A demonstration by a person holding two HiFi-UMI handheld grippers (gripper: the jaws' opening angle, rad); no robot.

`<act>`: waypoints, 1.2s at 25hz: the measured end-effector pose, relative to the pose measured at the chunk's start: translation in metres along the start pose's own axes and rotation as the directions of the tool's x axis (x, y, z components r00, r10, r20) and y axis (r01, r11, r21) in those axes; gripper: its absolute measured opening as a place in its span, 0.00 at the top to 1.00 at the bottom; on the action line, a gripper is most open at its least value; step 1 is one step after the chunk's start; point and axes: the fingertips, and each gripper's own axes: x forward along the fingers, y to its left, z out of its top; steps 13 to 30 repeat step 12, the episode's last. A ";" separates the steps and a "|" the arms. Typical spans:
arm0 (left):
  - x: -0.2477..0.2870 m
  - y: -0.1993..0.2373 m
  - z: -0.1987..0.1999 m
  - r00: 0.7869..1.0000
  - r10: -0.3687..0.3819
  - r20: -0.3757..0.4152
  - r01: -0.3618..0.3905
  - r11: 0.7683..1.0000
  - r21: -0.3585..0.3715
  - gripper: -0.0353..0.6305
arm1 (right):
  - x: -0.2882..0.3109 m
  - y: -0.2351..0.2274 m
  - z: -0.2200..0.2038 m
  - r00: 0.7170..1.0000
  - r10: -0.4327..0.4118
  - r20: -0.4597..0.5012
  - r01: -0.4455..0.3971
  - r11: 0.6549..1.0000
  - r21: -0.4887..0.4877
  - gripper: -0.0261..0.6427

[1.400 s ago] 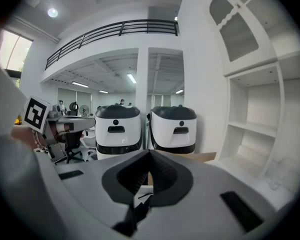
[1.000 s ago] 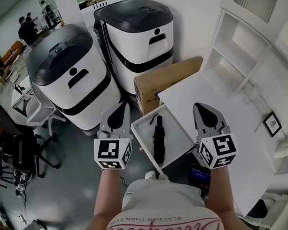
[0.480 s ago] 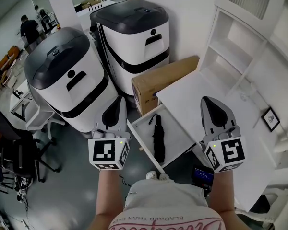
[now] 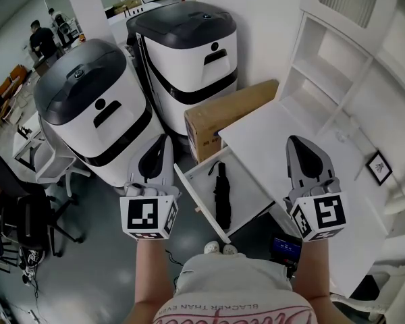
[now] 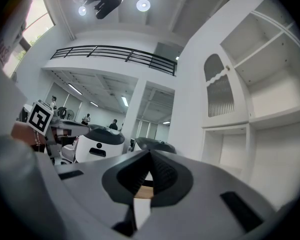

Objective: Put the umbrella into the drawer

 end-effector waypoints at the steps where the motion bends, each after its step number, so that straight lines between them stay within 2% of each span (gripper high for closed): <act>1: 0.000 0.000 0.001 1.000 -0.001 0.003 0.001 1.000 0.000 0.93 | -0.001 -0.001 -0.001 1.000 -0.002 0.000 0.002 1.000 0.002 0.95; 30: 0.000 -0.011 0.002 1.000 -0.023 0.013 0.023 1.000 -0.011 0.93 | -0.010 -0.009 -0.006 1.000 -0.015 -0.003 0.015 1.000 0.007 0.95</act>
